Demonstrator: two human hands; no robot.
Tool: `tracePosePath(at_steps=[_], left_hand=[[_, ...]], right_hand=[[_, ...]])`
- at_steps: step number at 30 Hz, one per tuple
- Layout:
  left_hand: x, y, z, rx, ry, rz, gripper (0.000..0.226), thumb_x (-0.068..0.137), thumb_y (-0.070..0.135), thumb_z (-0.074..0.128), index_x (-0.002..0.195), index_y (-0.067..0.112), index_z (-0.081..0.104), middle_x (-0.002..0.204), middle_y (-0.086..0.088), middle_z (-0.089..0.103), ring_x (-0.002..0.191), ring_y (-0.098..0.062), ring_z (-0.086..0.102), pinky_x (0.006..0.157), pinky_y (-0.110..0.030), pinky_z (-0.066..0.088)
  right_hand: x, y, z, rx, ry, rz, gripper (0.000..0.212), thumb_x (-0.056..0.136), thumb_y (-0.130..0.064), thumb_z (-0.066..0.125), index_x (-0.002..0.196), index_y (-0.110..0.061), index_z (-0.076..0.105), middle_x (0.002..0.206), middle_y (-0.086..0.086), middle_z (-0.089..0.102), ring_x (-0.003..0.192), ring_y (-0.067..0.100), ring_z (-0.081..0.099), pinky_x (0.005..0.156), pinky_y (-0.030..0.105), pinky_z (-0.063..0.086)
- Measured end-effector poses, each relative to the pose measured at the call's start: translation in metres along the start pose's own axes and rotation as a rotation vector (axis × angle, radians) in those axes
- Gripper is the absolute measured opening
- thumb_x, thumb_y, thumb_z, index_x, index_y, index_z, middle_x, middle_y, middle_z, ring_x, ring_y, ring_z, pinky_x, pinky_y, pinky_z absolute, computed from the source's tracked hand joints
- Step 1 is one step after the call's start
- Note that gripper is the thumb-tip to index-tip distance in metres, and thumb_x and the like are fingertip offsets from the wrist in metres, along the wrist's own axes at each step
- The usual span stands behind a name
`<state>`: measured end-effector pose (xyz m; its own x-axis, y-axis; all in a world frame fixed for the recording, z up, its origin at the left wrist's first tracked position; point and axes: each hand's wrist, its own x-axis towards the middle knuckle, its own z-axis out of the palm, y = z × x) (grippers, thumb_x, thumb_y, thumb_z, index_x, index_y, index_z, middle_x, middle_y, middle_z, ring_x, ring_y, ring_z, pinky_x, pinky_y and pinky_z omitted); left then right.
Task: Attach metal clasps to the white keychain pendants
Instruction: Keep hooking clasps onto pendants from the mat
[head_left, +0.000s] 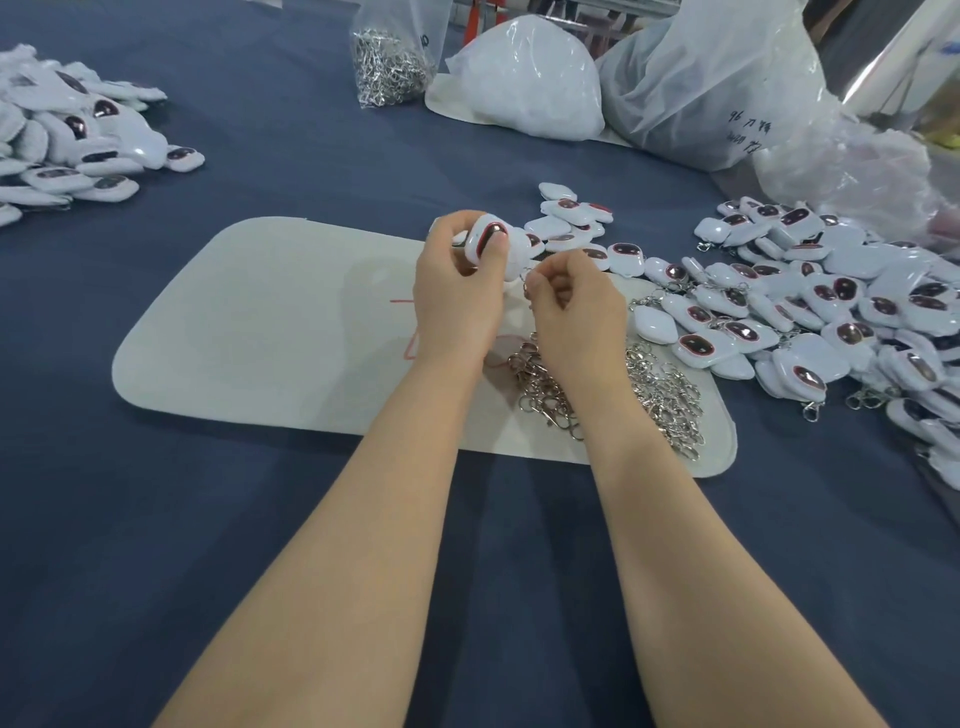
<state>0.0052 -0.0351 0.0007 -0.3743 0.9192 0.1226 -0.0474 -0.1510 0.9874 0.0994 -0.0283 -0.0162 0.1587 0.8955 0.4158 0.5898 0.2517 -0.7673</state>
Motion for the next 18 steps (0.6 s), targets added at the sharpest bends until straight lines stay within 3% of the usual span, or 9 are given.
tracePosePath(at_steps=[3,5,7,9,11,12,14,16,18], left_hand=[[0.004,-0.004,0.0,0.087,0.011,0.055,0.013,0.093,0.017,0.055,0.102,0.024,0.059,0.092,0.009,0.06,0.082,-0.011,0.056,0.086,-0.028,0.047],[0.006,-0.006,0.001,0.144,-0.029,0.055,0.023,0.095,0.016,0.052,0.116,0.019,0.062,0.107,0.009,0.062,0.096,-0.013,0.058,0.094,-0.028,0.045],[0.006,-0.007,0.003,0.183,-0.089,0.048,0.031,0.096,0.015,0.047,0.125,0.02,0.059,0.122,0.004,0.062,0.109,-0.016,0.057,0.098,-0.028,0.044],[0.004,-0.008,0.006,0.205,-0.12,0.048,0.038,0.097,0.015,0.042,0.133,0.024,0.052,0.113,0.009,0.064,0.103,-0.01,0.058,0.09,-0.018,0.043],[0.002,-0.01,0.007,0.242,-0.137,0.059,0.043,0.098,0.016,0.038,0.14,0.023,0.043,0.109,0.013,0.062,0.095,-0.005,0.056,0.08,-0.012,0.039],[0.002,-0.012,0.007,0.3,-0.145,0.08,0.045,0.098,0.015,0.037,0.142,0.021,0.039,0.121,0.008,0.058,0.102,-0.008,0.055,0.082,-0.013,0.037],[0.004,-0.019,0.007,0.544,-0.168,0.17,0.044,0.097,0.013,0.038,0.141,0.014,0.041,0.141,-0.004,0.045,0.122,-0.021,0.047,0.096,-0.022,0.03],[0.004,-0.025,0.006,0.826,-0.228,0.234,0.042,0.095,0.013,0.04,0.137,0.012,0.046,0.146,-0.009,0.038,0.129,-0.028,0.04,0.105,-0.03,0.027],[0.003,-0.029,0.004,0.992,-0.302,0.238,0.041,0.095,0.015,0.04,0.135,0.015,0.048,0.148,-0.006,0.035,0.13,-0.03,0.037,0.108,-0.033,0.027]], right_hand=[[0.0,-0.001,0.001,0.011,-0.031,0.031,0.015,0.094,-0.015,0.051,0.104,-0.011,0.063,0.101,0.001,0.064,0.086,0.008,0.054,0.079,0.016,0.039],[0.001,-0.002,0.002,0.021,-0.06,0.024,0.024,0.095,-0.025,0.052,0.115,-0.015,0.061,0.112,-0.001,0.059,0.093,0.008,0.055,0.081,0.014,0.039],[0.003,-0.001,0.0,-0.023,-0.073,0.008,0.024,0.092,-0.031,0.057,0.112,-0.02,0.061,0.098,-0.004,0.057,0.08,0.005,0.052,0.069,0.008,0.036],[0.006,0.003,-0.003,-0.051,-0.07,0.055,0.014,0.088,-0.031,0.062,0.097,-0.021,0.057,0.076,-0.008,0.052,0.065,0.004,0.047,0.059,0.004,0.034],[0.008,0.006,-0.006,-0.011,-0.022,0.167,0.018,0.087,-0.03,0.064,0.09,-0.017,0.052,0.07,-0.007,0.053,0.064,0.008,0.049,0.059,0.006,0.037],[0.01,0.006,-0.008,0.106,0.05,0.255,0.019,0.088,-0.029,0.063,0.092,-0.013,0.053,0.073,-0.003,0.057,0.067,0.012,0.053,0.064,0.01,0.041],[0.016,0.001,-0.016,0.6,0.272,0.428,0.023,0.093,-0.022,0.057,0.102,-0.002,0.055,0.079,0.006,0.062,0.07,0.016,0.059,0.069,0.024,0.051],[0.02,0.002,-0.028,1.065,0.425,0.487,0.024,0.097,-0.02,0.052,0.106,0.002,0.054,0.091,0.011,0.064,0.08,0.017,0.065,0.074,0.023,0.055],[0.02,0.006,-0.034,1.132,0.474,0.585,0.023,0.098,-0.019,0.047,0.112,0.0,0.052,0.111,0.02,0.06,0.099,0.025,0.065,0.085,0.026,0.053]])
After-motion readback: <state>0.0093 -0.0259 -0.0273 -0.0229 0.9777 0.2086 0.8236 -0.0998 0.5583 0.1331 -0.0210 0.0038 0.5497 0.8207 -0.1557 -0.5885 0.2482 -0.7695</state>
